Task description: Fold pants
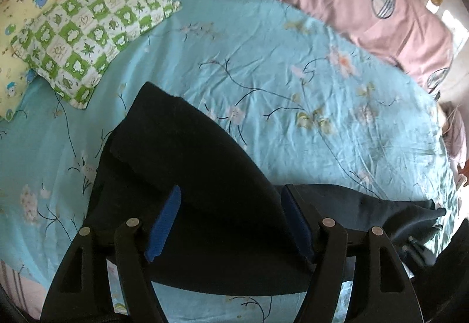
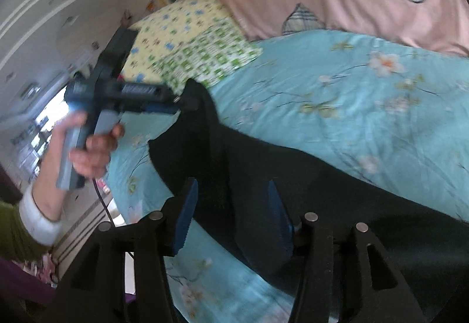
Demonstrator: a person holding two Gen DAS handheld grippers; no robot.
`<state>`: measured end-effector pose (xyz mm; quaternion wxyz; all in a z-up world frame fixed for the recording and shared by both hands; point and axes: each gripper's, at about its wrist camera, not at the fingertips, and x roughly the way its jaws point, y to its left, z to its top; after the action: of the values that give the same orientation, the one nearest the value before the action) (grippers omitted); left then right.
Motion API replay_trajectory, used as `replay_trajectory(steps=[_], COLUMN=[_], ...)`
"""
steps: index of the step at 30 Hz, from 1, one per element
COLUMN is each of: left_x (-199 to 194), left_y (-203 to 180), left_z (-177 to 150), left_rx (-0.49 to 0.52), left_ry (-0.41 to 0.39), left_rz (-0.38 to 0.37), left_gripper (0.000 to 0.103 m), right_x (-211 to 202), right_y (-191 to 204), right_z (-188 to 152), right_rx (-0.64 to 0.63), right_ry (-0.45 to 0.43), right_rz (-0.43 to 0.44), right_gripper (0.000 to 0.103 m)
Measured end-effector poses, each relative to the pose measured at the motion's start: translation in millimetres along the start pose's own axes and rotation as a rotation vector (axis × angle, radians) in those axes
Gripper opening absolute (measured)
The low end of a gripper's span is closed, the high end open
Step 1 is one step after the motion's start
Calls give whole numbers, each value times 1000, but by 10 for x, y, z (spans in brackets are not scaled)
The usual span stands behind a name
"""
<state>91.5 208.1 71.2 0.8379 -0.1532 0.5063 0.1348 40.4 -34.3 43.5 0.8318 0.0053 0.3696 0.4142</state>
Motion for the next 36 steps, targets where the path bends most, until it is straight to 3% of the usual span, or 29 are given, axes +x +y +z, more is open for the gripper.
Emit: replay_trajectory(steps=[8,13,14,15,16,18,19,20,24,29,36], left_x=[343,452,475,490,508,528,520,491,268,-51,-64], left_y=[-43,-3,16,33,49,79,93,100,171,545,986], left_z=[277,295,292,284,270,230,203,170,22,-278,-810], left_rx=[1,-13,-22,-27,-29,-38,-41,-42,-69,-211,-361], left_ry=[114,128,132,134,140,148,141,125,35,-79,-126], left_rz=[143,164,160,153,146,121,107,92,24,-120,-206], left_gripper=[72,72,67,53,44,16,11,8,5,4,4], right_x=[642,920,961,984,1003,1034,1051,1060,1021,879,860], right_y=[244,240,237,225,228,243,252,263,323,510,766], right_z=[123,163,166,174,179,173,172,172,179,183,72], right_rx=[-114,-130,-129,-129,-130,-143,-149,-156,-176,-231,-352], right_ry=[108,151,153,155,159,164,169,171,166,136,174], right_rz=[36,49,55,59,60,66,65,63,72,113,117], right_gripper=[53,53,53,52,44,28,17,12,7,6,6])
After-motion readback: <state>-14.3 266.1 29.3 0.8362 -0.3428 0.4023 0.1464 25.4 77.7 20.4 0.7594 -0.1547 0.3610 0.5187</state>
